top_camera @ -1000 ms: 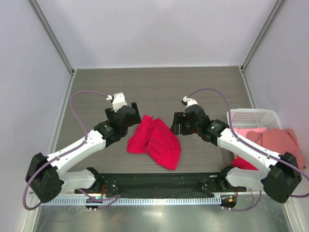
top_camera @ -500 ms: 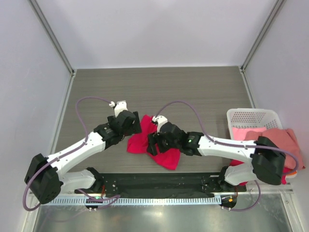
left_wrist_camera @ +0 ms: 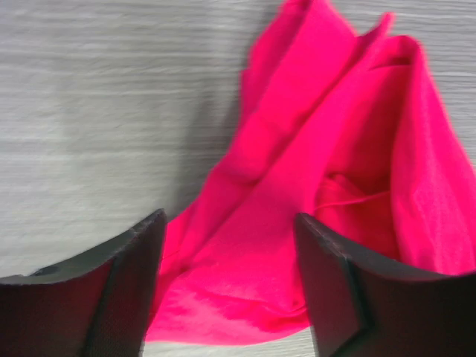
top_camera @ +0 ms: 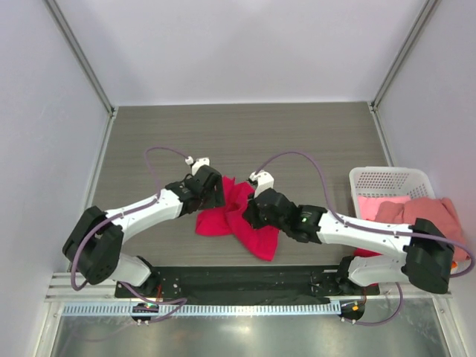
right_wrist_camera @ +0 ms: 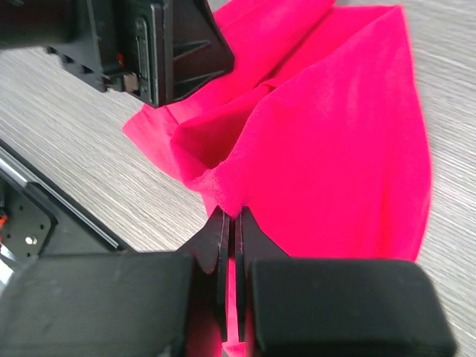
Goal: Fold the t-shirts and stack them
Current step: Flatten the tshirt out
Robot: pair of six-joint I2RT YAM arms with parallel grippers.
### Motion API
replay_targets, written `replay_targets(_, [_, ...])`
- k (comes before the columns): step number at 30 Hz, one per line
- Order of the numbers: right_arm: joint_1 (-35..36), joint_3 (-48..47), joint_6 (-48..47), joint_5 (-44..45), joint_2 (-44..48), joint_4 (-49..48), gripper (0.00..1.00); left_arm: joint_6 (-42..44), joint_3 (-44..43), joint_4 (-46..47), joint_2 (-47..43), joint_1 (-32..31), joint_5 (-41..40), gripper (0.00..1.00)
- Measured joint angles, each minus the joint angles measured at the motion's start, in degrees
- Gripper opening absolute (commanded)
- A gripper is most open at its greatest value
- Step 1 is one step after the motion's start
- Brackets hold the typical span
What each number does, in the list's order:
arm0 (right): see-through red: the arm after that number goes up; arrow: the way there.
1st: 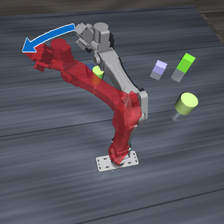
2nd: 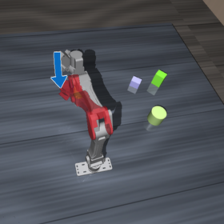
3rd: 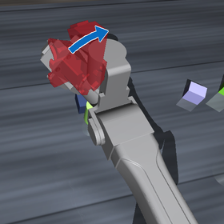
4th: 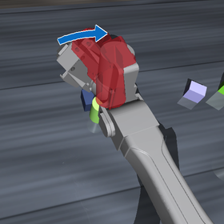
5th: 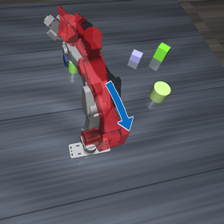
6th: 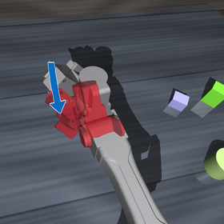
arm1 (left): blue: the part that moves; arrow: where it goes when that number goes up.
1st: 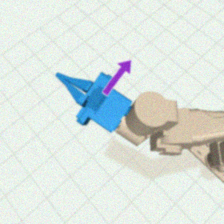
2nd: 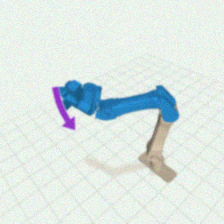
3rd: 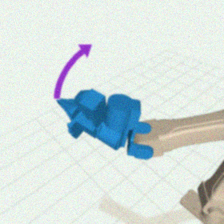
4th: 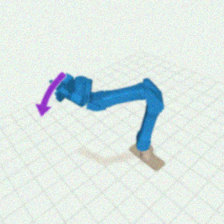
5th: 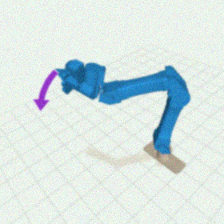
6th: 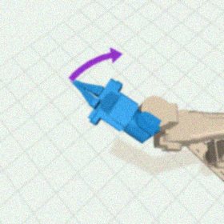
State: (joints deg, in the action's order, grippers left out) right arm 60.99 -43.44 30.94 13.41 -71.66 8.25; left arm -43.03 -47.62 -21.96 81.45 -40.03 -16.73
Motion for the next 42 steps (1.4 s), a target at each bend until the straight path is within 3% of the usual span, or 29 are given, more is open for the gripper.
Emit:
replay_targets(11, [-4.1, 5.6, 2.1, -0.3, 5.9, -0.4, 0.01, 0.4, -4.5, 5.6, 6.7, 0.7, 5.2, 0.37])
replay_targets(14, [-7.3, 6.9, 3.4, -2.3, 9.6, -0.5, 0.01, 0.5, -5.9, 6.3, 9.4, 1.1, 6.4, 0.00])
replay_targets(23, [-20.9, 9.7, 6.2, -6.7, 17.1, -0.1, 0.01, 1.5, -5.9, 5.0, 8.3, 1.2, 4.8, 0.00])
replay_targets(31, [-34.1, 4.4, 6.1, -8.5, 16.0, 7.9, 0.01, 1.7, -9.7, -6.0, -7.3, 3.7, -1.2, 0.00])
replay_targets(39, [-35.6, -10.7, 4.0, -7.1, 20.8, 14.3, 0.01, 1.5, -22.4, -19.1, -27.9, 4.8, -8.7, 0.00])
replay_targets(41, [-35.6, -12.7, 3.6, -5.8, 21.9, 14.6, 0.19, 1.5, -28.2, -23.1, -29.4, 4.8, -11.3, 0.00])
replay_targets(42, [-35.6, -13.2, 3.5, -5.1, 22.2, 14.7, 0.49, 1.6, -30.8, -24.2, -29.7, 4.8, -12.6, 0.00])
